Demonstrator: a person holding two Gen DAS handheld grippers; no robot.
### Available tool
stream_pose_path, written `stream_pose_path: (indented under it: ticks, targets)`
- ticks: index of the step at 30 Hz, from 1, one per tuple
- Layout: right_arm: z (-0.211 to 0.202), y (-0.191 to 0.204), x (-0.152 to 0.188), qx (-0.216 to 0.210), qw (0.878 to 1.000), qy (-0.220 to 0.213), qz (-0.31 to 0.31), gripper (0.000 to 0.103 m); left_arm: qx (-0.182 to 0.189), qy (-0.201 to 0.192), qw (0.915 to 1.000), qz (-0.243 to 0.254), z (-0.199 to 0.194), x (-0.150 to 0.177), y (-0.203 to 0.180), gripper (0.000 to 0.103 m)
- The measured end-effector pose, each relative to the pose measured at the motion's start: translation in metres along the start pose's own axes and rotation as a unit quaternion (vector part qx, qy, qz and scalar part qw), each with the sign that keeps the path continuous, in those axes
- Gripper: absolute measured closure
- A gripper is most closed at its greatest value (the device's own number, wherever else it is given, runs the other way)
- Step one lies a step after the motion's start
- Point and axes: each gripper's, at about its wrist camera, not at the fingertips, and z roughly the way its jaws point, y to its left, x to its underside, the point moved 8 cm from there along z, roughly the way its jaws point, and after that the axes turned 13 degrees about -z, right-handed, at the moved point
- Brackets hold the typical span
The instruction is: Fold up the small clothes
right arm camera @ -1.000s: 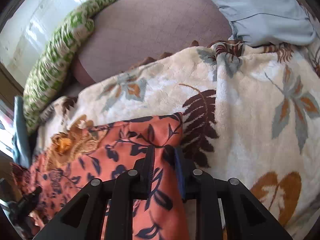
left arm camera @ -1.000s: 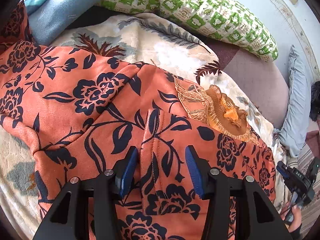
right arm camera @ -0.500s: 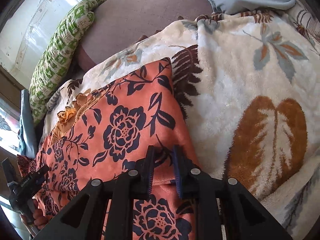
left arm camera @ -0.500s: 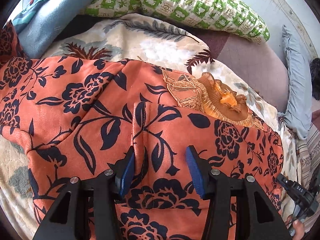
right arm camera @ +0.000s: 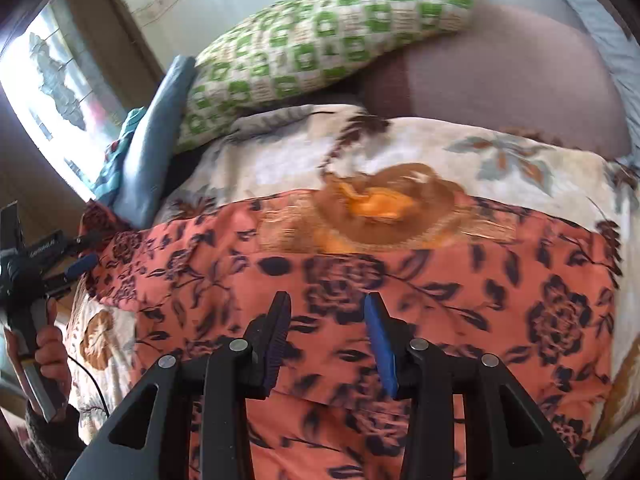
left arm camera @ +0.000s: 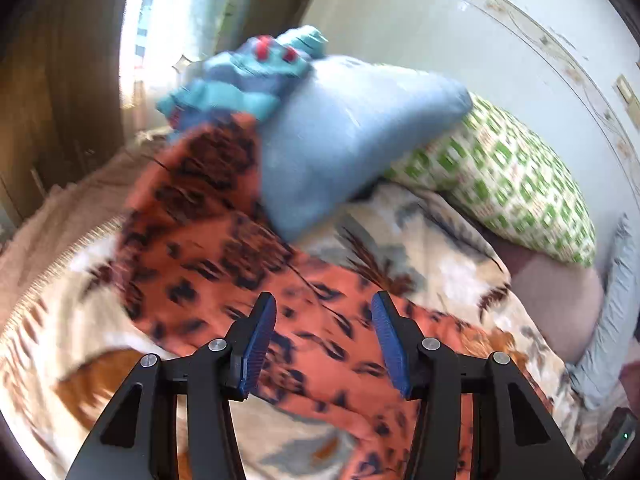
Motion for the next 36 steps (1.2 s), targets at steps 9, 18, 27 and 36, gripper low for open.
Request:
stream_pose_path:
  ticks: [9, 18, 27, 36]
  targets:
    - [0.081, 0.209, -0.033, -0.097, 0.981, 0.036, -0.163, 0.052, -0.151, -0.015, 0.9728, 0.174, 0.003, -0.085, 0.050, 0.053]
    - [0.130, 0.320, -0.026, -0.108, 0.955, 0.058, -0.270, 0.048, -0.164, 0.031, 0.9623, 0.215, 0.051, -0.102, 0.054, 0.053]
    - [0.153, 0.363, -0.028, -0.104, 0.947, 0.057, -0.298, 0.046, -0.075, 0.074, 0.9818, 0.158, 0.037, -0.124, 0.059, 0.052]
    - [0.168, 0.382, -0.025, -0.080, 0.947, 0.044, -0.307, 0.046, -0.115, 0.096, 0.9608, 0.233, 0.053, -0.114, 0.050, 0.042]
